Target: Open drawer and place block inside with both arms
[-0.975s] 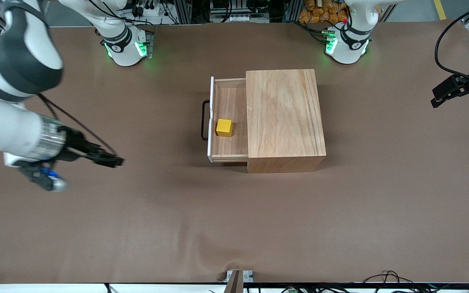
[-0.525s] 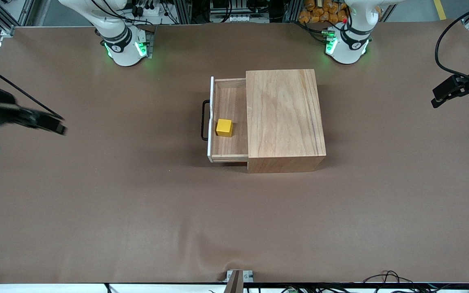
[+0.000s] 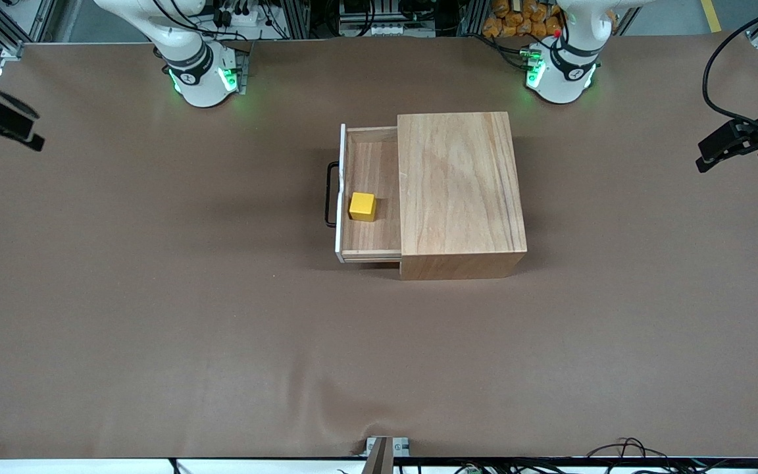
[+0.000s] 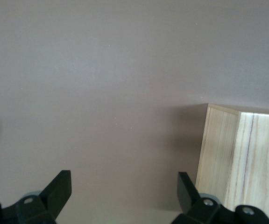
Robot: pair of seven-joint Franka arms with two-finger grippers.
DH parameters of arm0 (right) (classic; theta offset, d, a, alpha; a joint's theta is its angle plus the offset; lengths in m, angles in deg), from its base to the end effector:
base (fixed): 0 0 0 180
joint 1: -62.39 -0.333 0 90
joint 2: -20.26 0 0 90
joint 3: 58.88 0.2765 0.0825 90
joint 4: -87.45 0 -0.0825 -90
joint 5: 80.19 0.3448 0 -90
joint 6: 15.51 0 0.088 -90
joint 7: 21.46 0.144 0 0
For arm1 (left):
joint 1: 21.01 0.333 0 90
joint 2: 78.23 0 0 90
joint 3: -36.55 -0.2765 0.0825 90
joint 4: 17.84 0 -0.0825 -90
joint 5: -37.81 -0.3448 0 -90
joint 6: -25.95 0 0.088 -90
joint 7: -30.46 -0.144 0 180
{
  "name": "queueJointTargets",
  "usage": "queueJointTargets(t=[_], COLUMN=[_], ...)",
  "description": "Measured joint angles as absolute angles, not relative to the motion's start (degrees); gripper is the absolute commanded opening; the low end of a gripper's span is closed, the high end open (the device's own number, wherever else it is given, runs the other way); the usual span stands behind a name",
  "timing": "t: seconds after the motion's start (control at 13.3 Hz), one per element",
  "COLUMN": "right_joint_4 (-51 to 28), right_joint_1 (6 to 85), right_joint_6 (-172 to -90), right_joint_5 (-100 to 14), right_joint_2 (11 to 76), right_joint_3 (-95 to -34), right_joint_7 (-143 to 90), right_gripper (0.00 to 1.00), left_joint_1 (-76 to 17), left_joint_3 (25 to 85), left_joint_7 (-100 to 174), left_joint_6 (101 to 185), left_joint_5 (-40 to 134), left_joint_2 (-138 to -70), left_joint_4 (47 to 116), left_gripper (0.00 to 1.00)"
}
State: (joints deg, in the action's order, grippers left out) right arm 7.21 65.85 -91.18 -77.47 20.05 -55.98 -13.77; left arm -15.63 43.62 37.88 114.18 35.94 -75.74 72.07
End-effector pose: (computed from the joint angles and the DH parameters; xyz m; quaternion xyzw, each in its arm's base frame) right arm 0.4836 0.0030 0.6007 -0.9968 0.0669 0.0394 0.0207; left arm 0.5011 -0.0112 0.5680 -0.9985 -0.0506 -0.0084 0.0184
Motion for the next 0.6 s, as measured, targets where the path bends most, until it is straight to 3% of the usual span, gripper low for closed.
queueJointTargets(t=[0.22, 0.6], right_joint_4=[1.95, 1.13], right_joint_1=[63.77, 62.74], right_joint_6=[-94.68, -95.49], right_joint_5=[-77.54, -78.67], right_joint_2=[17.04, 16.95], right_joint_3=[-56.02, -60.21], right_joint_7=[-15.2, -26.65], right_gripper=[1.0, 1.0], left_joint_1=[-15.68, -16.12], left_joint_3=[43.95, 44.8], left_joint_7=[37.82, 37.79], left_joint_6=[112.91, 112.19], left_joint_5=[35.94, 35.94], left_joint_2=[-75.73, -75.73], left_joint_4=[72.03, 71.72], left_gripper=[1.0, 1.0])
